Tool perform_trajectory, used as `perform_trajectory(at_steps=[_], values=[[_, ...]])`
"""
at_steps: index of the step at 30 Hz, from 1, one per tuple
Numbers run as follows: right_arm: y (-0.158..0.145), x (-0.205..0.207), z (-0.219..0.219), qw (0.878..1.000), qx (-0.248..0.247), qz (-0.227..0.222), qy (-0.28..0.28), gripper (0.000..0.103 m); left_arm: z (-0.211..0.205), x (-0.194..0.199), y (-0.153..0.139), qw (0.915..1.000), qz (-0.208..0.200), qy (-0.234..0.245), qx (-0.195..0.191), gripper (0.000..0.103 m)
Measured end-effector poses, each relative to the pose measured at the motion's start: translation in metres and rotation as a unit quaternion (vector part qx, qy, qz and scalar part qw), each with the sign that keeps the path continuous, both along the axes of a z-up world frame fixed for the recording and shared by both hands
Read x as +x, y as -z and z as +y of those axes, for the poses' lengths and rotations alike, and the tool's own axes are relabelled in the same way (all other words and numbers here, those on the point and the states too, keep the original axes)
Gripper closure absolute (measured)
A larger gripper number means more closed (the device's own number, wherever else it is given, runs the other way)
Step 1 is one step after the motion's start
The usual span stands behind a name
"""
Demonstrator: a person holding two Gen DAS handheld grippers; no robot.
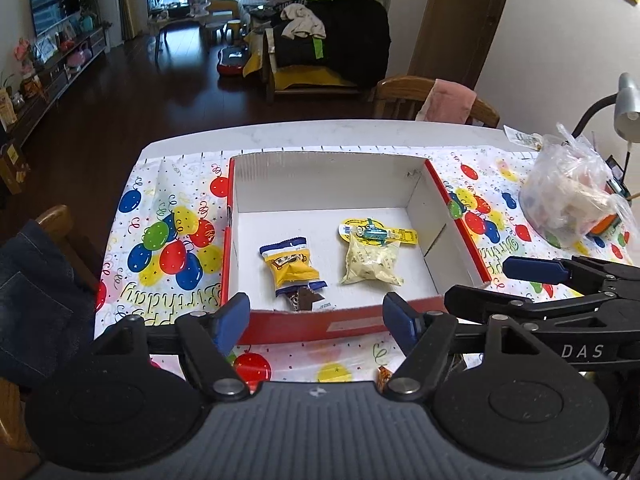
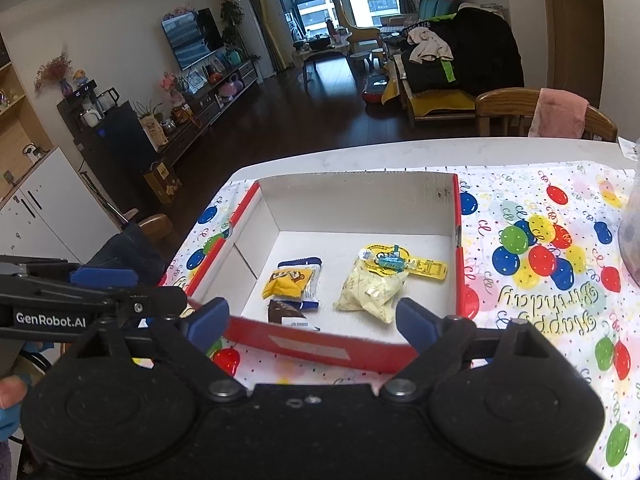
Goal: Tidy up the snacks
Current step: 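Move both tools back from the box toward the remaining snacks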
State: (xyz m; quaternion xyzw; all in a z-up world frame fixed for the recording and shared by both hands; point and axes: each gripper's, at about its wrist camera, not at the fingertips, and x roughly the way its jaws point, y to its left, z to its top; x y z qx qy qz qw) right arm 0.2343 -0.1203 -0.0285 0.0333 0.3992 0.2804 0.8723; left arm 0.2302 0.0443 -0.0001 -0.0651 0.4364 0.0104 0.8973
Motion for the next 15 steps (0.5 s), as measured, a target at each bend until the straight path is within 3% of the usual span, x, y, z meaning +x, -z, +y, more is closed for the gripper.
perform_trajectory(at_steps=[9, 15], values=[[0.004, -0.03, -0.013, 1.0, 0.001, -0.007, 0.005, 0.004, -0.002, -0.038, -0.003, 0.9989, -0.046, -0.006, 0.01, 0.022], [0.015, -0.048, -0.023, 1.0, -0.021, -0.021, 0.003, 0.001, -0.008, -0.052, 0.014, 0.9993, -0.035, 0.011, 0.003, 0.021]])
